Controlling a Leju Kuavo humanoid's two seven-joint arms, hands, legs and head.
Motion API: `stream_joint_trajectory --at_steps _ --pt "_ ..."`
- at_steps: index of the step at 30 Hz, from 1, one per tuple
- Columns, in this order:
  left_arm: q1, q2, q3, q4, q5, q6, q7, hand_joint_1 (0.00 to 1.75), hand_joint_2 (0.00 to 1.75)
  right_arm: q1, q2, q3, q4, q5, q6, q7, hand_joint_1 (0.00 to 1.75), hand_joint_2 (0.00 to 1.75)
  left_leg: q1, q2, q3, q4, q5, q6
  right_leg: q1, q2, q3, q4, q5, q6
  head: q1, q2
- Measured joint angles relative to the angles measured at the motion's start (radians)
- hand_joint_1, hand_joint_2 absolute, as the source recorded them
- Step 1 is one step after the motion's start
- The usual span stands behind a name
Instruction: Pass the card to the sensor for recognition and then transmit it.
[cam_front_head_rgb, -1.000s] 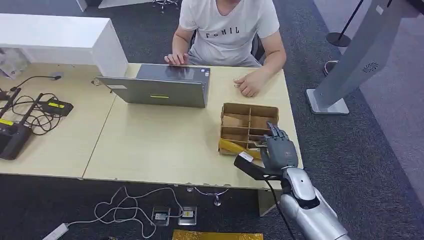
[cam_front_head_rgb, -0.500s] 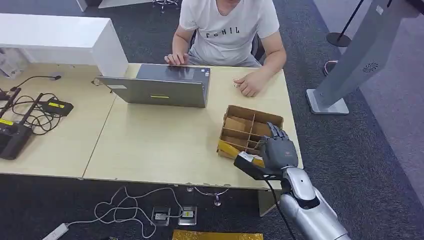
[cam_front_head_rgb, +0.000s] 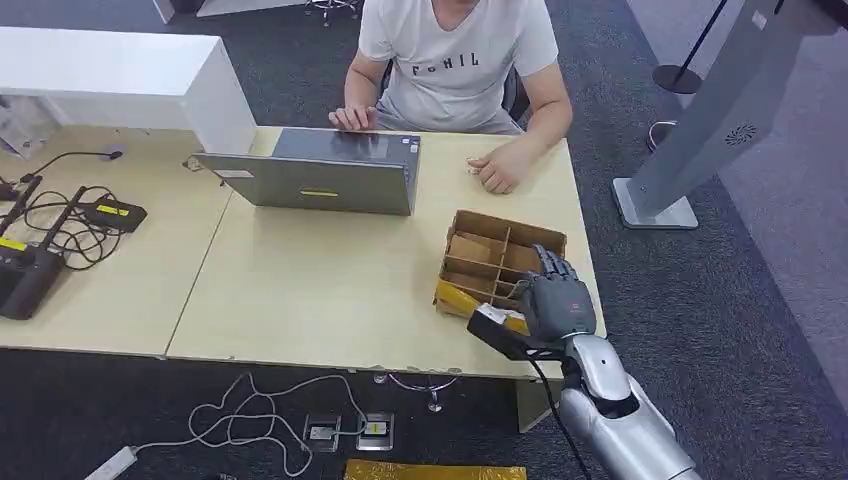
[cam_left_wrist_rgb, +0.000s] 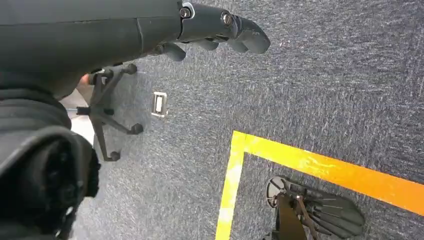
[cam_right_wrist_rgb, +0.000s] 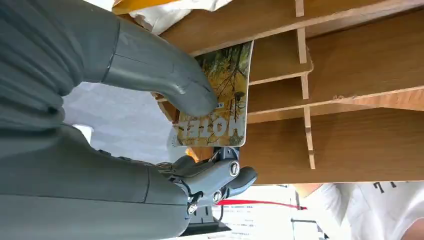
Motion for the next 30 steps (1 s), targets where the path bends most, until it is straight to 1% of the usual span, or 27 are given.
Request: stream_joint_trajectory --at_steps 1,3,5,8,11,18,22,30 --pt "0.0 0.0 0.0 0.0 0.0 0.0 0.0 0.0 0.0 0.0 0.0 0.0 0.0 0.001 -0.008 -0.003 1.75 1.75 0.0 0.0 0.0 0.0 0.0 0.0 0.0 0.0 0.0 0.0 0.0 0.0 0.0 0.0" --pt "0.0 0.0 -0.001 0.0 0.0 0.0 0.0 0.0 0.0 -0.005 0.0 -0.002 -0.001 0.019 -0.059 -0.021 1.75 1.75 0.0 0.0 0.0 0.0 0.0 0.0 0.0 0.0 0.0 0.0 0.0 0.0 0.0 0.0" --pt "0.0 0.0 -0.001 0.0 -0.002 0.0 0.0 0.0 0.0 -0.023 -0.001 -0.011 -0.011 0.033 -0.077 -0.035 1.75 1.75 0.0 0.0 0.0 0.0 0.0 0.0 0.0 0.001 0.0 0.0 0.0 0.0 0.0 0.0" --pt "0.0 0.0 -0.002 0.0 -0.007 -0.002 -0.001 0.0 0.0 -0.06 -0.007 -0.038 -0.051 0.058 -0.07 -0.05 1.75 1.75 0.0 0.001 0.0 0.0 0.0 0.0 0.0 0.001 0.0 0.0 0.001 0.0 0.0 0.0" --pt "0.001 0.0 -0.002 0.0 -0.011 -0.003 -0.004 0.0 0.0 -0.101 -0.02 -0.079 -0.099 0.081 -0.071 -0.077 1.75 1.75 0.0 0.001 0.0 0.0 0.0 0.0 0.0 0.001 0.0 0.0 0.001 0.0 0.0 0.0" --pt "0.001 -0.001 -0.003 0.0 -0.012 -0.005 -0.005 0.0 0.0 -0.204 -0.06 -0.172 -0.193 0.05 -0.081 -0.127 1.75 1.75 0.0 0.001 0.0 0.0 0.0 0.0 0.0 0.001 0.0 0.0 0.001 0.0 0.0 0.0" --pt "0.001 -0.002 -0.003 0.0 -0.011 -0.004 -0.005 0.0 0.0 -0.221 -0.071 -0.205 -0.225 0.032 -0.11 -0.142 1.75 1.75 0.0 0.001 0.0 0.0 0.0 0.0 0.0 0.001 0.0 0.0 0.001 0.0 0.0 0.0" --pt "0.0 -0.003 -0.004 0.0 -0.018 -0.009 -0.011 0.0 0.0 -0.221 -0.072 -0.22 -0.225 0.027 -0.137 -0.151 1.75 1.75 0.0 0.001 0.0 0.0 0.0 0.0 0.0 0.001 0.0 0.0 0.001 0.0 0.0 0.0"
